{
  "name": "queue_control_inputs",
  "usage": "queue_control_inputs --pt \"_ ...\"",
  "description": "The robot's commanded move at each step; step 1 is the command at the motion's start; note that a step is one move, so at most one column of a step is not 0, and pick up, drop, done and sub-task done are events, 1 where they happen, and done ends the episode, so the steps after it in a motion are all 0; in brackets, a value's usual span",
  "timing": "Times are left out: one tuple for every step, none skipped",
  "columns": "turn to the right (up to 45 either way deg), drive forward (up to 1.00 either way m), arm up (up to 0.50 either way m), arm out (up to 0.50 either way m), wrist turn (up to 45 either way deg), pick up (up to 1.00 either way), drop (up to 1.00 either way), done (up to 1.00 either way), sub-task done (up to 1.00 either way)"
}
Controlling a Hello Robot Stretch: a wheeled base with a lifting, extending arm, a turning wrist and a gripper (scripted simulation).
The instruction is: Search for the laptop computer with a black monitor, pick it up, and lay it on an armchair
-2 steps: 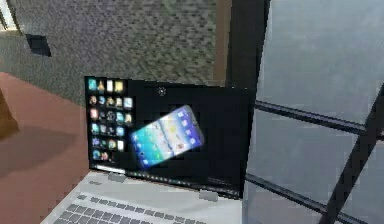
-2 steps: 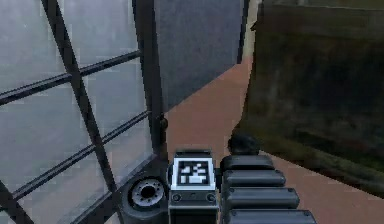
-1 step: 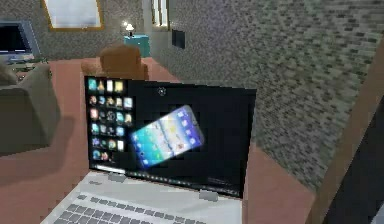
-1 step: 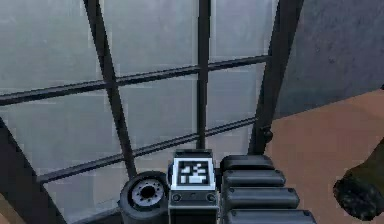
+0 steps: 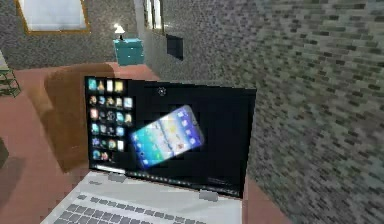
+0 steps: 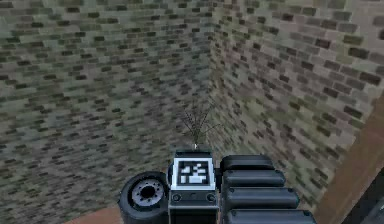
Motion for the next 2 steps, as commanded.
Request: queue_control_inputs --pt "0.0 1.00 0.00 0.00 0.0 0.00 0.00 0.00 0.00" --pt "-3.0 0.00 0.00 0.00 0.0 0.00 0.00 0.00 0.00"
